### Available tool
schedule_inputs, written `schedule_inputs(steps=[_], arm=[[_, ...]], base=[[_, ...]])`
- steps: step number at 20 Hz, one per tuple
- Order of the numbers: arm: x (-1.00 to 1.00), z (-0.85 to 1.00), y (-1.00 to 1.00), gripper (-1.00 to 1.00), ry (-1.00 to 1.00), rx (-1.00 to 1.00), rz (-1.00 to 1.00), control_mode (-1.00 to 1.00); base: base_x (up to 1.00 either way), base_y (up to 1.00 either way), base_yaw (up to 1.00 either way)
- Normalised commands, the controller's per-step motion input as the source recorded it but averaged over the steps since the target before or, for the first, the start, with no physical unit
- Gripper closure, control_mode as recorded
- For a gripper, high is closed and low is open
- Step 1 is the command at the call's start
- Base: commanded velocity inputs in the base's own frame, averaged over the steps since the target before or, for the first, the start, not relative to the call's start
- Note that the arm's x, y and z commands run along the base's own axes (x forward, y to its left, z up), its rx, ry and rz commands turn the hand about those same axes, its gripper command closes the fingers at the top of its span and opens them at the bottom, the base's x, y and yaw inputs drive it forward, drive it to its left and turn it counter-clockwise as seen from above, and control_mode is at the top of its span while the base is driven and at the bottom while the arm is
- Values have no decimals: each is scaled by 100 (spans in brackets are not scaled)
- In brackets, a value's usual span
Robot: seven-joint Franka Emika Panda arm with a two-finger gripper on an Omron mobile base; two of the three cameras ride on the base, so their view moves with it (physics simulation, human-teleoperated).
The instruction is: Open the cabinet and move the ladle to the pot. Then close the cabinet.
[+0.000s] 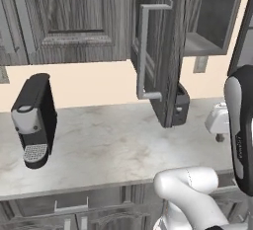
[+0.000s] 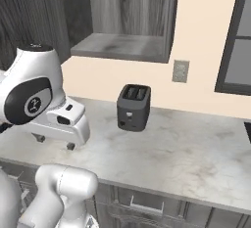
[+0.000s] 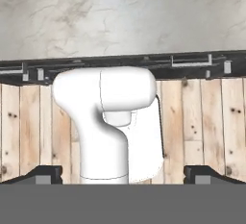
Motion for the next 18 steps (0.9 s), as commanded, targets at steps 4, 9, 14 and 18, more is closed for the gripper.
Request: schedule_inputs(steps=[4, 9, 14, 18], arm=[[-6, 2, -7, -100, 5, 0, -24, -100], [-95, 27, -9, -100, -24, 0, -21, -100], [-100, 51, 0, -100, -55, -7, -10, -100], [-50, 58, 44, -100, -57, -18, 0, -100]], base=[[8, 0, -10], [0, 0, 0], [0, 0, 0], [0, 0, 0]])
